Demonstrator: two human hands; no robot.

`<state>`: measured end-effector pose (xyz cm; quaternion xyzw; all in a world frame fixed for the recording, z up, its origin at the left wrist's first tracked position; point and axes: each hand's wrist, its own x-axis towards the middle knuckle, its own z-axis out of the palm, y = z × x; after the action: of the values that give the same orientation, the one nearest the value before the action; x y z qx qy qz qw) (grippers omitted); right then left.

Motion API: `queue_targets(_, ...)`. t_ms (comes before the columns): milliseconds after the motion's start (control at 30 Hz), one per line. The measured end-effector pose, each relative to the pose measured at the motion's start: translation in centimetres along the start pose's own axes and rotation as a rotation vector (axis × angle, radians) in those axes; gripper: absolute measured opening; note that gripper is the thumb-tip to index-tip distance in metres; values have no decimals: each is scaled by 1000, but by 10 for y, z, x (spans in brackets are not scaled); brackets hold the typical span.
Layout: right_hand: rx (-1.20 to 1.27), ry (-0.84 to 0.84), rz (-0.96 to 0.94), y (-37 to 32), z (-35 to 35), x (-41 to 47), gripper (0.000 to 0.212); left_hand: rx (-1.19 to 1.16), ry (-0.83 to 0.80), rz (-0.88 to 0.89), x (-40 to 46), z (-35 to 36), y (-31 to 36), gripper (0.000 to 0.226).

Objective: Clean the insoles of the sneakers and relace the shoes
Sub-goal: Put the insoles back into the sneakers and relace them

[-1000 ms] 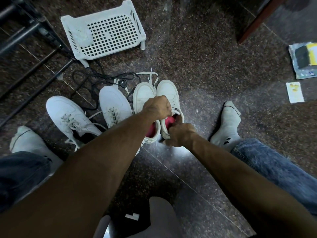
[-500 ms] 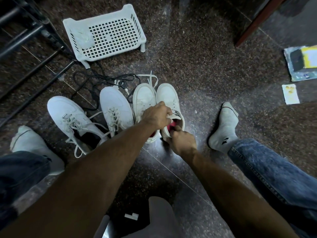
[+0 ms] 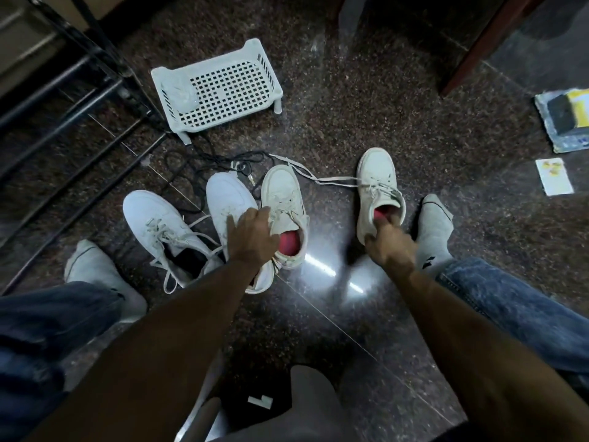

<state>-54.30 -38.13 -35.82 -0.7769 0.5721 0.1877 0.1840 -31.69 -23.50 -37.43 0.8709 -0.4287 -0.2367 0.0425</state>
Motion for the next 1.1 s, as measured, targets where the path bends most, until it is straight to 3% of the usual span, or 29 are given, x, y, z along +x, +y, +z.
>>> queue_targets(100, -52, 124, -140, -17, -12, -4, 37, 20, -96, -64, 7, -1, -6, 42)
queue_targets(200, 31, -30, -279, -52, 3, -15, 39, 17, -95, -81, 10, 2, 1, 31)
queue_targets(300, 233, -171, -230, -90, 24, -20, 47, 21, -95, -97, 6, 3, 8, 24)
queue_targets(433, 318, -142, -116, -100, 35, -23, 33, 25, -104, -54, -3, 4, 4, 20)
queue_targets(667, 396, -202, -124, -66, 36, -24, 7, -20, -106, -40, -19, 13, 21, 32)
queue_targets(967, 330, -12, -220, -73, 26, -17, 13, -92, -10, -44, -6, 3, 26, 37)
queue_targets(1100, 331, -148, -153, -72, 30, -17, 14, -137, -145, -8, -7, 9, 19, 43)
